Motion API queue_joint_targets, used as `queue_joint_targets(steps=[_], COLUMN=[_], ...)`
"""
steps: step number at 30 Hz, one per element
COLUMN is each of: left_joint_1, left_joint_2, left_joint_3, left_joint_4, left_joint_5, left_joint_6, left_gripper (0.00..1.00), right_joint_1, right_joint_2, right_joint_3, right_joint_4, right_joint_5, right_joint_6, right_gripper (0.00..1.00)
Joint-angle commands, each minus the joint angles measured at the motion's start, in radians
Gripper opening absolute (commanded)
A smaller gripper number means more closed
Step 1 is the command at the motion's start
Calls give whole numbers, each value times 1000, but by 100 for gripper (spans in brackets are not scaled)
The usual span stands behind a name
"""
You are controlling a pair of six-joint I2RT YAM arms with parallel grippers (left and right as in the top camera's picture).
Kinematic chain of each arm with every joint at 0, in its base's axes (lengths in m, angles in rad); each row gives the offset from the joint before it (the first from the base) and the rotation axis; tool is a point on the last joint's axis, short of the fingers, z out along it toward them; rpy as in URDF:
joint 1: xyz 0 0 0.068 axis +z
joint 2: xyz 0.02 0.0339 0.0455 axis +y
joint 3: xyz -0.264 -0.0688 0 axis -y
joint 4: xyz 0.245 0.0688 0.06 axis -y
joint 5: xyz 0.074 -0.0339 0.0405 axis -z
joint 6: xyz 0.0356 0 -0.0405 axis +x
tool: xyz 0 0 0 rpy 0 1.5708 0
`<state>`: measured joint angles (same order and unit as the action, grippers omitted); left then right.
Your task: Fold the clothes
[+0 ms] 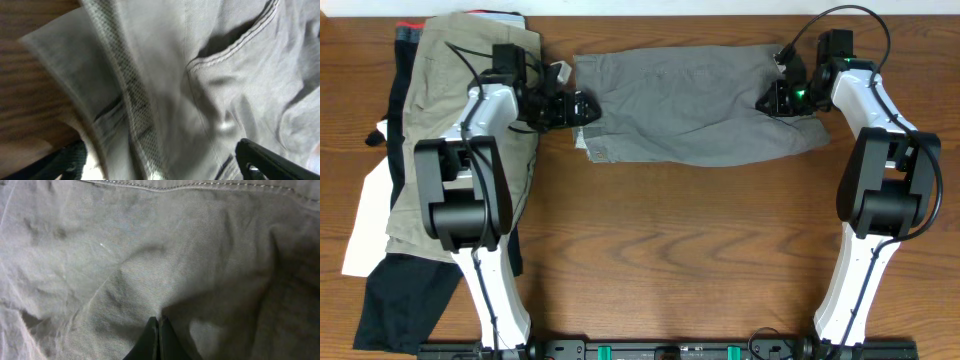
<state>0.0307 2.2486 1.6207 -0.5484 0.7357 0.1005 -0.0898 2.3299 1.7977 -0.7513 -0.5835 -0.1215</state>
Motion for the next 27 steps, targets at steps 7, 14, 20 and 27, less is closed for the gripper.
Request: queue_joint_targets(steps=[7,14,20,27], left_joint_1=[-37,14,44,44], left_joint_2=[88,53,-68,-227], left_joint_3=[-13,-13,-13,-13], left_joint_4=[-21,-99,-238,-361], left_joint_5=[-13,-18,-140,-232], left_joint_6=[-56,-60,-2,50], left_gripper=[6,6,5,6], right_joint_1=[-3,11,49,111], right_joint_2=[14,14,14,2], right_joint_3=[4,4,4,5], right_joint_4=[-21,-59,-90,-100], right_joint_5=[8,6,-3,-50], right_joint_6=[-18,-18,-14,-14], right_gripper=[1,1,1,1])
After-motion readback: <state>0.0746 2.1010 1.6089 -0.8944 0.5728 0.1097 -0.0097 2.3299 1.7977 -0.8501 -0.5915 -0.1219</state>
